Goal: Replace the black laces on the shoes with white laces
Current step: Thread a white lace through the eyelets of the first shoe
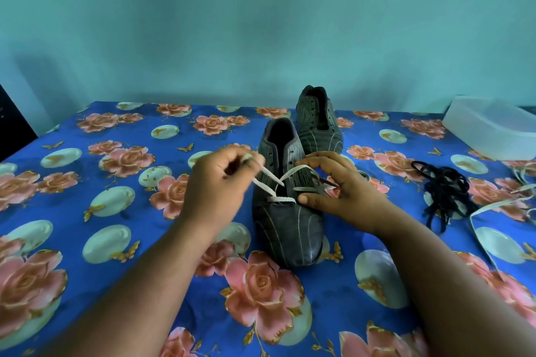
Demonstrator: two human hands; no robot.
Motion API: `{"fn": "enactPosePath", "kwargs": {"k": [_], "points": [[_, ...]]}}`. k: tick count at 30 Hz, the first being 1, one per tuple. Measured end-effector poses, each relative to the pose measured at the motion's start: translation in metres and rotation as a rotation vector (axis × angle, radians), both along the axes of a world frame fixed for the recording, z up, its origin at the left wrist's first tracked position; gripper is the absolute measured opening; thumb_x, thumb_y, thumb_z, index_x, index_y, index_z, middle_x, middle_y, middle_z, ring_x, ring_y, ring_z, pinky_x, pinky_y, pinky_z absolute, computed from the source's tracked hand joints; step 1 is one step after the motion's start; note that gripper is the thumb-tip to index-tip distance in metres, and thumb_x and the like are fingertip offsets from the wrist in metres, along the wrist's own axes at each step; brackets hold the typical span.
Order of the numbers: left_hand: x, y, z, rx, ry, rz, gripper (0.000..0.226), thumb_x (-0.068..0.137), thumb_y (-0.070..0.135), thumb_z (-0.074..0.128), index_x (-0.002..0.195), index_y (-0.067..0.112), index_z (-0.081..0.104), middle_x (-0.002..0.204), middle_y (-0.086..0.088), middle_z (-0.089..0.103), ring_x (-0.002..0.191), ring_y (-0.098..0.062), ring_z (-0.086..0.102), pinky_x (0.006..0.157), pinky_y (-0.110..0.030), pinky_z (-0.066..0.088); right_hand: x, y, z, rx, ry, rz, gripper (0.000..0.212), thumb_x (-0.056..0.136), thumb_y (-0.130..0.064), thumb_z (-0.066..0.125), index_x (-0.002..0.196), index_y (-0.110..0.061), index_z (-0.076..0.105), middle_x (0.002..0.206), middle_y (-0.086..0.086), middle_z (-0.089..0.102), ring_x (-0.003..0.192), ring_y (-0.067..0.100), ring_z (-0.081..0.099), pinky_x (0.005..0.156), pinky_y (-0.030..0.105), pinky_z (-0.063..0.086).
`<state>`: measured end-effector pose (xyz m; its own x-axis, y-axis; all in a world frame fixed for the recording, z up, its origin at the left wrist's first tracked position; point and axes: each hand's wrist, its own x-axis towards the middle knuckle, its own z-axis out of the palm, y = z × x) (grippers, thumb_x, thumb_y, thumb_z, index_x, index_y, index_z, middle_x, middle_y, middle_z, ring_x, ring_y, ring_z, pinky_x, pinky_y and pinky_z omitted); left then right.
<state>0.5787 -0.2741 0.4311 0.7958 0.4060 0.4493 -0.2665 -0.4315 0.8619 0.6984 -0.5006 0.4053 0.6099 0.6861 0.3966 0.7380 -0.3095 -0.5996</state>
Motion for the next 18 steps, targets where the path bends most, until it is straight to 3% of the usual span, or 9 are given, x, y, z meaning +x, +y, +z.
{"fn": "enactPosePath", "kwargs": {"k": [2, 4, 5, 8, 10, 12, 15, 18], "points": [[0.001, 0.004, 0.004, -0.238, -0.014, 0.109, 0.012, 0.097, 0.021, 0.070, 0.086, 0.024, 0.074, 0.075, 0.013, 0.074, 0.066, -0.005, 0.065, 0.056, -0.022, 0.054, 0.000, 0.001, 0.000, -0.007, 0.005, -0.006, 0.059, 0.081, -0.071, 0.067, 0.133, -0.046, 0.056, 0.137, -0.018, 0.051, 0.136, 0.010, 0.045, 0.113, 0.044, 0.041], [0.003, 0.008, 0.000, -0.219, 0.012, 0.180, 0.009, 0.096, 0.021, 0.070, 0.089, 0.026, 0.073, 0.079, 0.012, 0.074, 0.064, -0.011, 0.064, 0.056, -0.026, 0.058, 0.000, 0.001, -0.001, -0.018, 0.005, -0.015, 0.060, 0.081, -0.073, 0.066, 0.134, -0.048, 0.054, 0.137, -0.019, 0.050, 0.137, 0.010, 0.044, 0.113, 0.046, 0.041], [0.003, 0.010, -0.002, -0.121, 0.012, 0.193, 0.004, 0.095, 0.024, 0.072, 0.095, 0.027, 0.072, 0.083, 0.017, 0.072, 0.068, -0.010, 0.064, 0.061, -0.033, 0.061, 0.000, 0.001, -0.001, -0.022, 0.003, -0.018, 0.060, 0.081, -0.073, 0.066, 0.134, -0.047, 0.054, 0.138, -0.019, 0.050, 0.137, 0.011, 0.044, 0.113, 0.047, 0.041], [0.002, 0.006, -0.007, 0.259, -0.033, 0.114, 0.025, 0.092, 0.042, 0.071, 0.115, 0.031, 0.069, 0.098, 0.026, 0.065, 0.094, 0.004, 0.058, 0.082, -0.040, 0.054, 0.000, 0.000, -0.001, -0.020, 0.003, -0.020, 0.060, 0.081, -0.071, 0.067, 0.134, -0.047, 0.054, 0.138, -0.018, 0.049, 0.137, 0.009, 0.044, 0.113, 0.046, 0.041], [0.000, 0.000, -0.007, 0.493, -0.028, 0.052, 0.028, 0.090, 0.056, 0.063, 0.103, 0.034, 0.073, 0.098, 0.020, 0.069, 0.100, -0.003, 0.060, 0.089, -0.045, 0.050, -0.001, -0.001, 0.000, -0.019, 0.008, -0.019, 0.058, 0.082, -0.069, 0.068, 0.134, -0.046, 0.055, 0.138, -0.018, 0.049, 0.137, 0.008, 0.043, 0.114, 0.044, 0.040], [0.001, -0.003, -0.009, 0.592, 0.016, 0.059, 0.030, 0.085, 0.060, 0.060, 0.085, 0.032, 0.072, 0.084, 0.019, 0.068, 0.090, -0.006, 0.059, 0.084, -0.046, 0.048, -0.001, -0.001, 0.001, -0.022, 0.011, -0.019, 0.056, 0.081, -0.069, 0.068, 0.132, -0.050, 0.054, 0.138, -0.019, 0.049, 0.137, 0.006, 0.043, 0.114, 0.041, 0.040], [0.003, 0.000, -0.013, 0.477, 0.059, -0.012, 0.025, 0.085, 0.054, 0.062, 0.081, 0.030, 0.069, 0.079, 0.019, 0.067, 0.085, -0.005, 0.060, 0.079, -0.042, 0.049, -0.002, 0.001, 0.001, -0.011, 0.007, -0.021, 0.056, 0.080, -0.072, 0.067, 0.131, -0.052, 0.053, 0.137, -0.021, 0.050, 0.137, 0.007, 0.043, 0.114, 0.040, 0.040], [0.006, 0.005, -0.009, 0.140, 0.056, 0.016, 0.011, 0.094, 0.036, 0.069, 0.083, 0.033, 0.068, 0.080, 0.018, 0.068, 0.076, 0.000, 0.062, 0.072, -0.026, 0.052, -0.002, 0.001, 0.000, -0.009, 0.007, -0.021, 0.057, 0.081, -0.071, 0.067, 0.132, -0.049, 0.054, 0.137, -0.020, 0.050, 0.137, 0.007, 0.043, 0.114, 0.038, 0.039]]}}
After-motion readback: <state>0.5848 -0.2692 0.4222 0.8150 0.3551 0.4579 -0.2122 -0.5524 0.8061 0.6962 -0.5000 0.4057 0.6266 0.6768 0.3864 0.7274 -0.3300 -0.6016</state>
